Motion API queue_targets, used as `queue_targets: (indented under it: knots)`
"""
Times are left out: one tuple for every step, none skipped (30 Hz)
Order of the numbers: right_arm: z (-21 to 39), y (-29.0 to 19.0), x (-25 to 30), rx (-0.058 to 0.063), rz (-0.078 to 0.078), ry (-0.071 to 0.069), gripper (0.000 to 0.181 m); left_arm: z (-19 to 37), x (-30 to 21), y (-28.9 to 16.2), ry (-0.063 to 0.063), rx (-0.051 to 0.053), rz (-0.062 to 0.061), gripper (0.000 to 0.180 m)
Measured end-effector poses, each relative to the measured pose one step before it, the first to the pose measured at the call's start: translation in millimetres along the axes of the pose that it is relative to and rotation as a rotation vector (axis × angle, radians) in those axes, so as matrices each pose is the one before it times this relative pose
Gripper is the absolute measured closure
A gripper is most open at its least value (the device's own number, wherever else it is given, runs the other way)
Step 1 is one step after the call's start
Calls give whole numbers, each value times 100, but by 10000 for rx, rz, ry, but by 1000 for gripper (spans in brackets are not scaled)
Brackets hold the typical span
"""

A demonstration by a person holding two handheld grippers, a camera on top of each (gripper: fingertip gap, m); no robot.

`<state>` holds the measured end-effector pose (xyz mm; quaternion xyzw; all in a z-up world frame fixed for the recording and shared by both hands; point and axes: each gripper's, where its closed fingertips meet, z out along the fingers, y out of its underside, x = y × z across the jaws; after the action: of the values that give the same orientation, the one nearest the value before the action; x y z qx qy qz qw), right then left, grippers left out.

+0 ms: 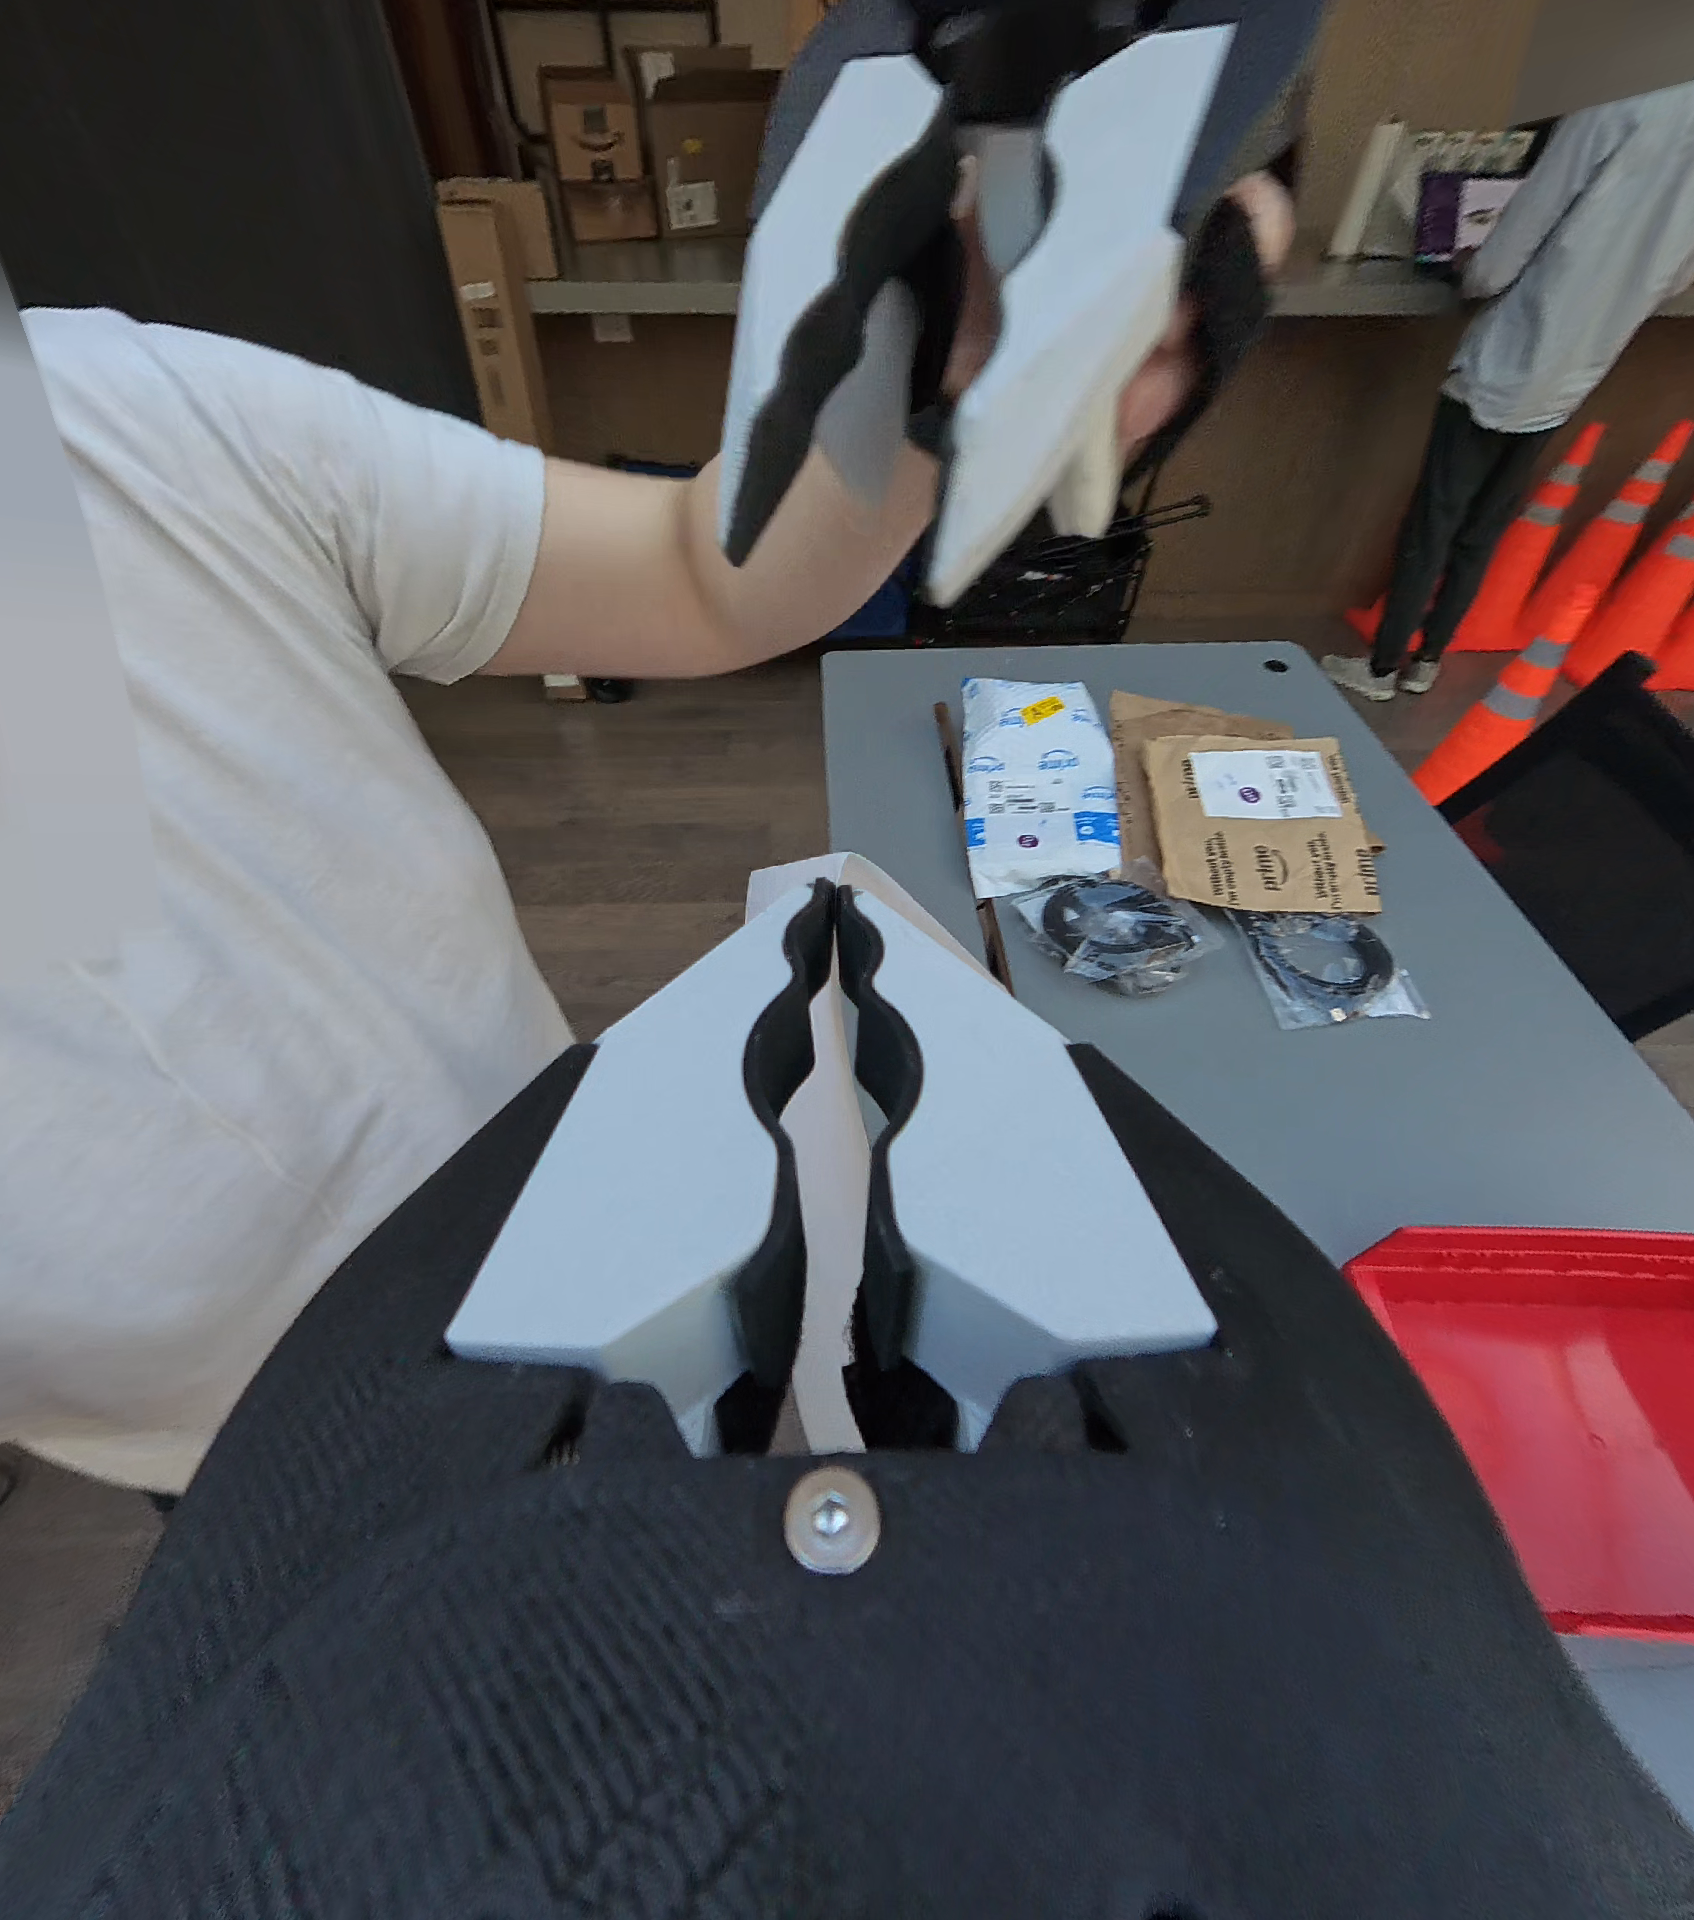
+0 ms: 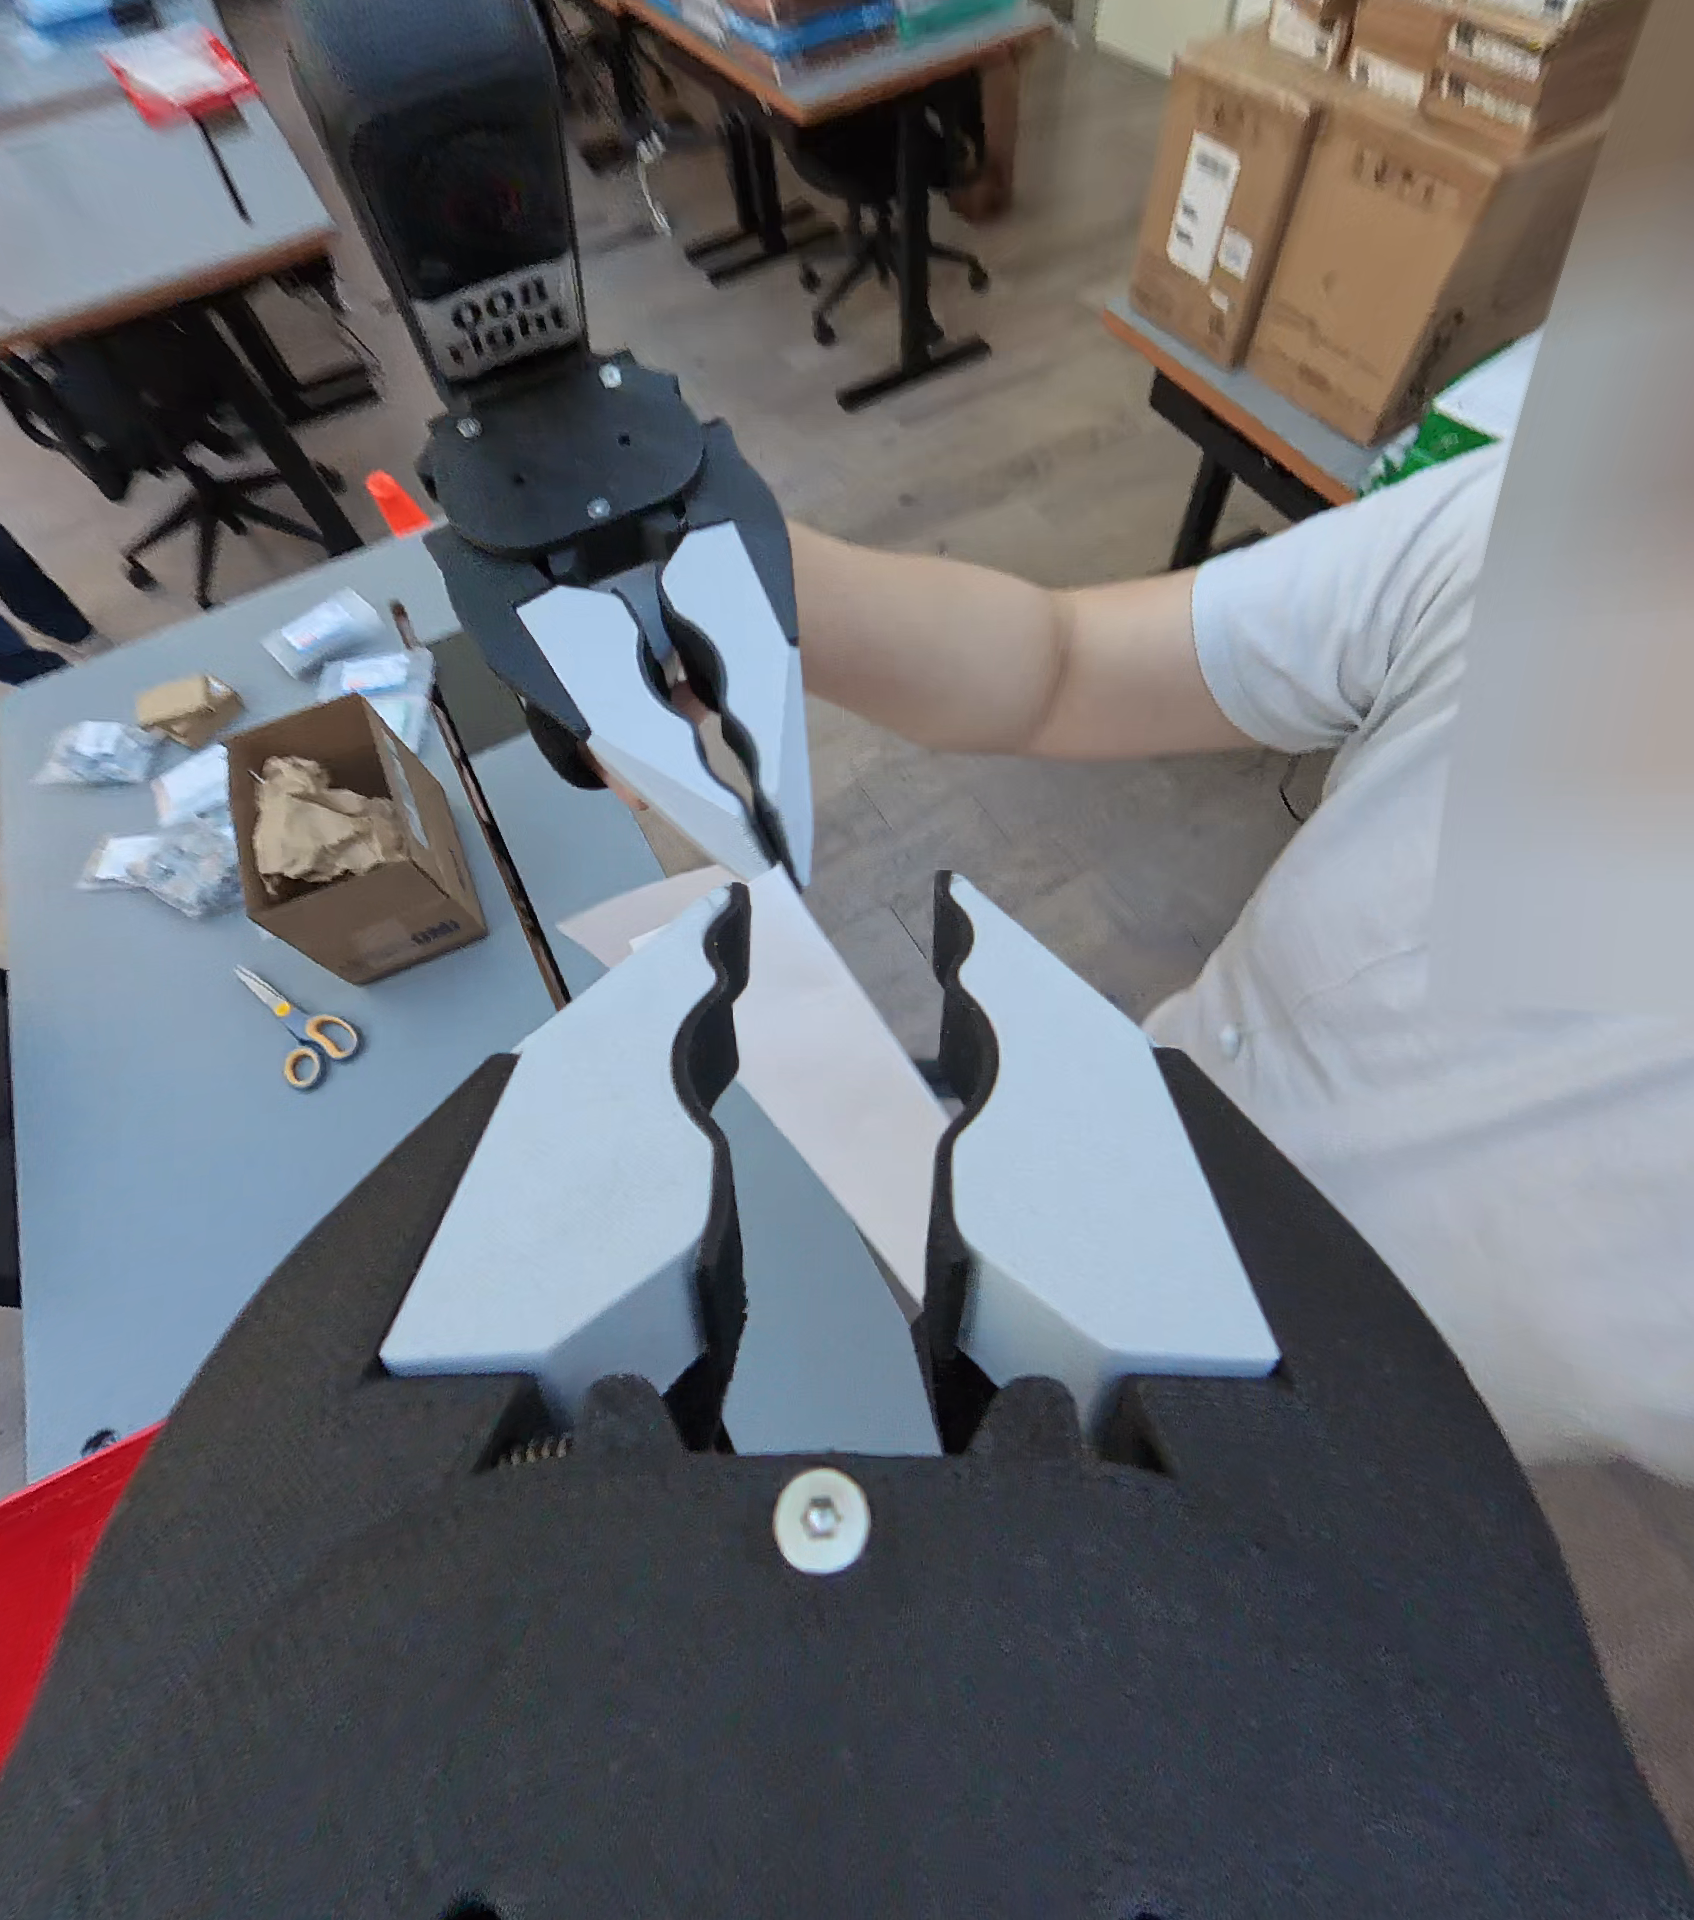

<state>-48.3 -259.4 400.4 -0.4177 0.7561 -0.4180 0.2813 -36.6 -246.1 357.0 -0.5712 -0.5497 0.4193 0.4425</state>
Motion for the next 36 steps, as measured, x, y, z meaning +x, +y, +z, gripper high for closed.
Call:
queue_targets:
  knots:
    - [-299, 377, 742, 545, 102, -640, 152, 176, 378, 174, 402, 184, -138, 180]
    - [-2, 783, 375, 179, 227, -833, 154, 245, 84, 85, 239, 160, -182, 180]
    - [175, 1043, 94, -68, 198, -892, 153, 293, 45, 3, 189, 141, -159, 180]
    - [323, 973, 110, -80, 56, -682, 154, 362, 86, -117, 199, 149, -170, 180]
    - [352, 884, -60, -110, -181, -564, 155, 412, 175, -86, 224, 55, -156, 180]
    - [307, 746, -94, -137, -208, -402, 153, 473, 44, -18, 135, -50, -168, 180]
    - [203, 566, -310, -101, -102, -428, 156, 484, 7, -149, 93, -19, -208, 180]
    - [87, 653, -809, -221, 60, -672, 159, 482, -138, -234, -13, 14, -187, 180]
    - [71, 532, -492, -210, 226, -411, 161, 461, -79, -216, -11, -27, -123, 180]
    - [59, 420, 101, -148, 142, 34, 170, 426, 38, -174, 40, -58, -106, 180]
    - [26, 252, -24, -98, -50, 12, 172, 410, -23, -69, -26, -112, -103, 180]
    - [-63, 134, -113, -41, -60, -4, 175, 331, -8, -15, -22, -111, -92, 180]
    - [-106, 134, 164, -8, 18, 175, 181, 224, 64, -30, 12, -76, -67, 180]
    - [-122, 41, 11, 71, -55, 82, 181, 63, 175, -84, 102, -30, -111, 180]
    - [-133, -41, -8, 112, -134, 90, 181, -122, -8, -182, 75, 6, -260, 180]
    - [-121, 208, -14, -78, -137, 83, 181, -421, -47, -467, 133, 122, -348, 176]
    - [-148, 278, -221, -118, -41, -80, 181, -640, 235, -855, 330, 301, -286, 166]
    - [-165, 105, -220, 5, 58, -140, 181, -565, 492, -987, 441, 331, -202, 154]
    - [-149, 34, -84, 40, 66, -70, 181, -221, 476, -678, 363, 125, -151, 152]
    - [-89, 75, -79, -27, 30, -81, 181, 208, 244, -253, 191, -118, -67, 148]
    - [-15, 60, -2, -57, 45, -38, 181, 548, -185, 282, -101, -423, 17, 143]
    - [18, 26, 120, -54, 67, 35, 181, 656, -496, 735, -330, -713, 59, 135]
    - [34, -14, 169, -45, 65, 51, 181, 666, -142, 667, -120, -635, 179, 135]
    - [34, -14, 39, -45, 48, -27, 181, 518, 108, 600, -2, -568, 175, 137]
    - [28, -34, 74, -34, 47, 0, 181, 326, -100, 326, -126, -324, 55, 148]
    - [37, -13, 133, -43, 38, 49, 181, 204, -232, 42, -187, -100, -16, 154]
    - [26, 11, 23, -43, 23, -26, 181, 113, -225, -153, -152, 56, -59, 158]
    - [16, -8, 36, -20, 34, -12, 181, 70, -353, -98, -194, 39, -121, 168]
    - [-8, -18, 108, -2, 39, 34, 181, 21, -236, 86, -114, -90, -127, 180]
    - [-19, 3, 37, -8, 9, 4, 181, 11, 108, -9, 117, -21, -102, 180]
    - [-35, -24, 29, 23, -4, 7, 181, -13, 60, -27, 71, 5, -83, 180]
    - [-43, -21, 94, 24, -1, 54, 181, -7, 22, -43, 21, 13, -20, 179]
    - [-49, -49, 41, 30, -3, 13, 181, 37, -55, 5, -61, -8, 48, 175]
    - [-60, -80, 25, 41, 7, 4, 181, 77, -76, 141, -112, -114, 127, 174]
    - [-58, -71, 93, 31, 1, 50, 181, 98, -13, 109, -84, -91, 122, 173]
    - [-47, -53, 38, 9, -10, 7, 181, 86, -123, 59, -128, -52, 55, 176]
